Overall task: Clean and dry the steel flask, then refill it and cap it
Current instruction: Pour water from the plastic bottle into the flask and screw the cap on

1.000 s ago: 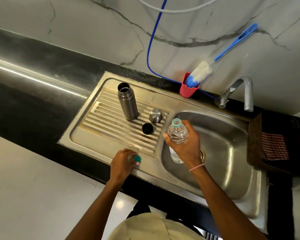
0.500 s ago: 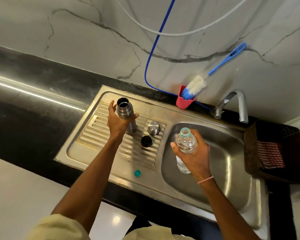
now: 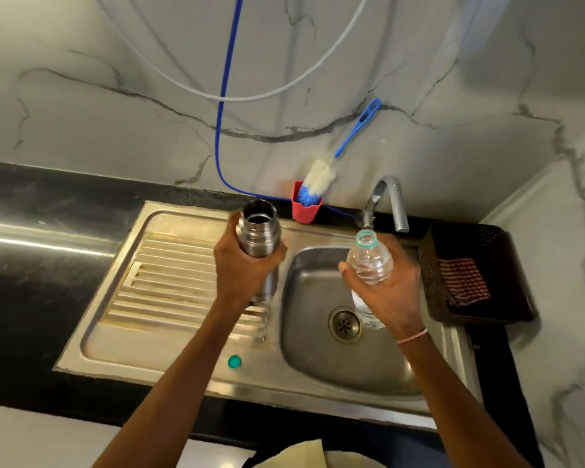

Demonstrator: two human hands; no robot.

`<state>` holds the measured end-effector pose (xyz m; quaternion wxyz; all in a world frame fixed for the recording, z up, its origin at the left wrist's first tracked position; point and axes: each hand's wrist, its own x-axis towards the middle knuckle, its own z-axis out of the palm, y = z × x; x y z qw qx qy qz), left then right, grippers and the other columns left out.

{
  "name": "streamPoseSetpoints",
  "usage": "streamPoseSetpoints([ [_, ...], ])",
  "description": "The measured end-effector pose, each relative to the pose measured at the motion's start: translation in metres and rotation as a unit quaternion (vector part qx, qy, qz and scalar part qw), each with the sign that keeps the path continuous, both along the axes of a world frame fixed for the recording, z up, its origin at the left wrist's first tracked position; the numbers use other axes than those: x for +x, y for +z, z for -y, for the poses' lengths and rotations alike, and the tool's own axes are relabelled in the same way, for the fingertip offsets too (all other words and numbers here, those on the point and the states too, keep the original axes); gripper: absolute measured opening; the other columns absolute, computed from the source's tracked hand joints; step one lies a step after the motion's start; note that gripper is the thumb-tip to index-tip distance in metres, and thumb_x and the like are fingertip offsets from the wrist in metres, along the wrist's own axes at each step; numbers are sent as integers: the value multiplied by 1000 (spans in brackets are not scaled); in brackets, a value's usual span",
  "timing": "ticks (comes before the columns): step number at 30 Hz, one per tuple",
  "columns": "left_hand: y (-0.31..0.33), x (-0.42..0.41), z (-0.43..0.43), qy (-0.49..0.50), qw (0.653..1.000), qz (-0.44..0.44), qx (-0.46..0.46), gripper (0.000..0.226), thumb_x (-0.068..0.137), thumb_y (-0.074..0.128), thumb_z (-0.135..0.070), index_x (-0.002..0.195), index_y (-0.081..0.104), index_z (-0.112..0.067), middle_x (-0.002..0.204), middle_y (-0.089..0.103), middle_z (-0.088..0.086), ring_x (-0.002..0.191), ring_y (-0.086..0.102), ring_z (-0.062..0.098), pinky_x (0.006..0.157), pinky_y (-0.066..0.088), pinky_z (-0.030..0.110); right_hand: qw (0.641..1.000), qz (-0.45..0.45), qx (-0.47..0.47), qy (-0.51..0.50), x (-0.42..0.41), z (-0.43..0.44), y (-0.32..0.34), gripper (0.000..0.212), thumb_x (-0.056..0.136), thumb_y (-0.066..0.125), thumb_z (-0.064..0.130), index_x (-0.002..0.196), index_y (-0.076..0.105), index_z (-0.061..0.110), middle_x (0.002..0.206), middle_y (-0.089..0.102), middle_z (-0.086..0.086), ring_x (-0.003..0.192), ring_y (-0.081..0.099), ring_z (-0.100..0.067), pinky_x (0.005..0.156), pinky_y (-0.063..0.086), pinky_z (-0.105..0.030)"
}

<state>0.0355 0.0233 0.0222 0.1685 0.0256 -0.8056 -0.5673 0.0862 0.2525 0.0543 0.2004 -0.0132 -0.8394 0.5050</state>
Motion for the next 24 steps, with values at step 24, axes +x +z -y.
streamPoseSetpoints([
  [24, 26, 49, -129, -184, 982, -44, -24, 76, 64, 97, -16, 116, 52, -48, 109, 64, -43, 97, 67, -10, 79, 49, 5, 849, -116, 509, 80, 2, -113, 105, 66, 69, 59, 70, 119, 63, 27, 88, 74, 4, 66, 68, -28, 60, 52, -36],
])
